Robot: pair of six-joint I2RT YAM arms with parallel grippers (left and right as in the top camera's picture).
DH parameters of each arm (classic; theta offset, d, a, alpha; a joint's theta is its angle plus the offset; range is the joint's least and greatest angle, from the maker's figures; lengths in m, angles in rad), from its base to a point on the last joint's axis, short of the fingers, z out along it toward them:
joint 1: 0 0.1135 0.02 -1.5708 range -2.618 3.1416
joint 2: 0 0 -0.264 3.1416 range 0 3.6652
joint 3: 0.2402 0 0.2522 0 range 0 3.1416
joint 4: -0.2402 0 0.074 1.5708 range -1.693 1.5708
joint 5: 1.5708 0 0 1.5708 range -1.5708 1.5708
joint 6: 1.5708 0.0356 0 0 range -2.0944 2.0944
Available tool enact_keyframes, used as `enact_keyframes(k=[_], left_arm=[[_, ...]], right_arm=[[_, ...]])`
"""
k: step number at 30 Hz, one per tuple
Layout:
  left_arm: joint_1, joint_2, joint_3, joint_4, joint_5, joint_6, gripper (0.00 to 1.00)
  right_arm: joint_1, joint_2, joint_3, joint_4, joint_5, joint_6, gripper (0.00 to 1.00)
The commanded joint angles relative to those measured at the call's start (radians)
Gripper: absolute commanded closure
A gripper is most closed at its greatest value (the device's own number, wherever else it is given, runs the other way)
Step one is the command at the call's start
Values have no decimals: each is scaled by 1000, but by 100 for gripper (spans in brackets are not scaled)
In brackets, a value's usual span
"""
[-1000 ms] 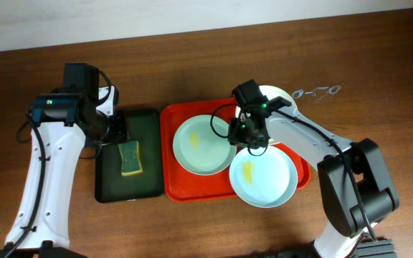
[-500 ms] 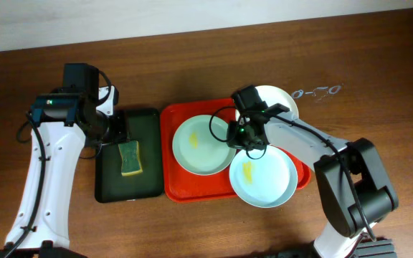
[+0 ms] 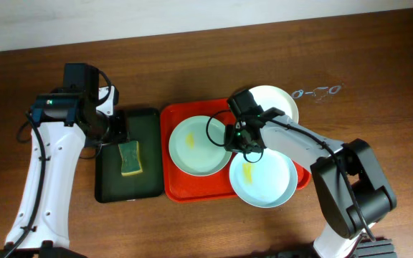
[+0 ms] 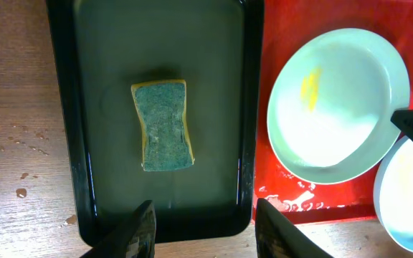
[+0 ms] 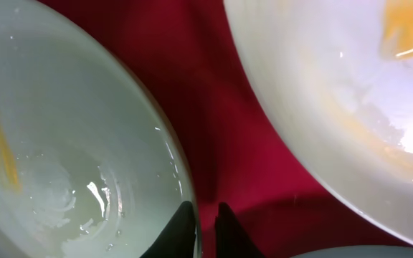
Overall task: Clean dirty plates on tray and stack at the side
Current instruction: 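Lower left gripper onto the green sponge and grasp it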
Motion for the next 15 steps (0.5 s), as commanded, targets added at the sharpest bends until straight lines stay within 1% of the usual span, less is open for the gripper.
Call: enact_keyframes(k=[1,2,15], left_arm=[[-5,5,11,0,0,-10,57],[-5,5,11,0,0,-10,58],[-5,27,11,7,-2,-10,67]], right_arm=[[9,11,-14,10,27,5,91],[9,11,-14,11,27,5,96],[-14,11,-14,6,24,5,96]])
